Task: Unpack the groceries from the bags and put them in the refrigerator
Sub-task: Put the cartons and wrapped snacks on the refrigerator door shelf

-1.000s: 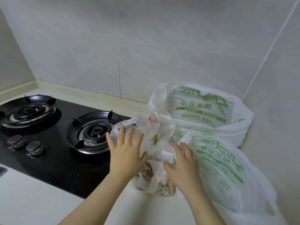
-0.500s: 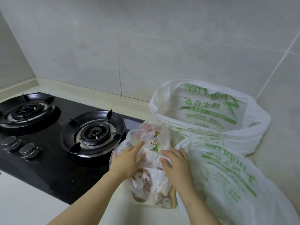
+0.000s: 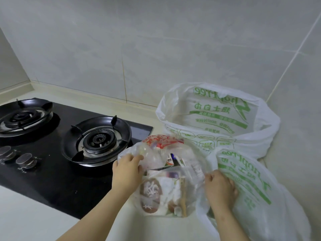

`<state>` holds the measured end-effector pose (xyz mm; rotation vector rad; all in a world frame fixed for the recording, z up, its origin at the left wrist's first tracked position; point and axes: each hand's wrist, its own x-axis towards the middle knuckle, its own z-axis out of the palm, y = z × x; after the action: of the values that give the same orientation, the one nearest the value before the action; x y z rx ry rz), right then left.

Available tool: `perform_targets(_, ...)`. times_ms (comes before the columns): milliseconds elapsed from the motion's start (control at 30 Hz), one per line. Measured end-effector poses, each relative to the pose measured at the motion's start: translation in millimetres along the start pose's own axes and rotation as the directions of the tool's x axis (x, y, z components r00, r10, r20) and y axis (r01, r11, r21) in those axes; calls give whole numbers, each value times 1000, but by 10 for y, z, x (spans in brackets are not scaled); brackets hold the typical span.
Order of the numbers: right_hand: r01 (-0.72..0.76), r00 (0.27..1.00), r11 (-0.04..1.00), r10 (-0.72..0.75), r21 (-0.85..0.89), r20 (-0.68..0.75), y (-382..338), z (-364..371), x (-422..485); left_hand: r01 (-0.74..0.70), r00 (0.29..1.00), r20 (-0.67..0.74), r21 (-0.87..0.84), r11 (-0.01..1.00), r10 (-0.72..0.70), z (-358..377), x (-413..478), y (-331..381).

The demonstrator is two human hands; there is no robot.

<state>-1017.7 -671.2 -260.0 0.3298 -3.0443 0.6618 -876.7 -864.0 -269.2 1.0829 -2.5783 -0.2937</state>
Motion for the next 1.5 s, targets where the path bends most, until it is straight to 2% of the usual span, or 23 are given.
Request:
perform_targets(67, -30, 999, 999, 32, -42, 35, 19, -73, -4, -87, 974, -202, 61, 994, 97, 10, -6, 4)
perform_targets(100, -5, 1000, 1000, 5, -3, 0, -14, -97, -21, -146, 942, -292, 82, 986, 164, -11, 5, 24)
perform_targets(167, 172, 980, 975, -154, 138, -127, -127, -110, -55, -326, 876, -354, 62, 943, 326, -63, 53, 94)
perform_targets(200, 296, 951, 937, -269, 188, -155, -196, -106, -71, -431, 857, -291, 43, 901, 424, -104, 82, 150)
perform_targets(267, 423, 903, 872, -428, 246, -36, -331, -105, -91, -547, 837, 4, 46, 836, 547, -157, 150, 256)
perform_targets(333, 384, 872, 857, -459, 343, 171, -393, -58, -101, -472, 823, 379, 38, 881, 424, -179, 224, 295)
perform_targets(367, 319, 860, 852, -444, 415, 251, -406, -33, -99, -437, 803, 485, 84, 895, 346, -189, 268, 307)
perform_targets(400, 256, 854, 837, -430, 484, 293, -417, -7, -93, -429, 797, 523, 138, 893, 302, -187, 323, 318)
perform_targets(500, 153, 866, 784, -399, 602, 300, -453, 45, -6, -357, 843, 483, 170, 918, 239, -120, 497, 316)
perform_targets(567, 137, 876, 802, -372, 581, 308, -490, 88, 134, -306, 863, 461, 152, 940, 207, -67, 612, 304)
perform_targets(700, 237, 891, 940, -311, 246, 330, -613, 135, 381, -254, 850, 493, 76, 964, 185, 25, 825, 279)
perform_targets(767, 236, 894, 954, -287, 182, 344, -655, 180, 544, -209, 841, 516, 29, 978, 164, 97, 938, 272)
perform_targets(867, 170, 852, 943, -286, 286, 439, -685, 261, 791, -165, 834, 531, -19, 986, 150, 218, 1075, 273)
perform_targets(967, 34, 821, 905, -267, 424, 505, -709, 307, 904, -87, 864, 487, -109, 990, 129, 338, 1209, 274)
perform_targets(1100, -119, 842, 870, -167, 479, 513, -731, 350, 1051, 82, 871, 487, -266, 961, 60, 418, 1367, 310)
perform_targets(1167, -117, 857, 867, -157, 484, 490, -724, 407, 1134, 206, 845, 534, -352, 913, 15, 445, 1436, 327)
perform_targets(1233, -130, 887, 852, -129, 508, 443, -705, 453, 1171, 260, 814, 580, -346, 902, -12, 469, 1516, 347)
perform_targets(1333, -226, 931, 809, 16, 543, 364, -653, 546, 1221, 275, 798, 594, -202, 940, -106, 523, 1612, 384)
perform_targets(1367, -282, 933, 778, 86, 562, 349, -650, 560, 1236, 294, 815, 558, -167, 941, -156, 550, 1629, 374)
perform_targets(1433, -362, 922, 706, 175, 609, 345, -669, 542, 1251, 387, 847, 464, -207, 899, -258, 615, 1643, 327)
perform_targets(1500, -334, 930, 713, 142, 616, 340, -669, 506, 1220, 407, 874, 390, -263, 875, -290, 607, 1600, 339)
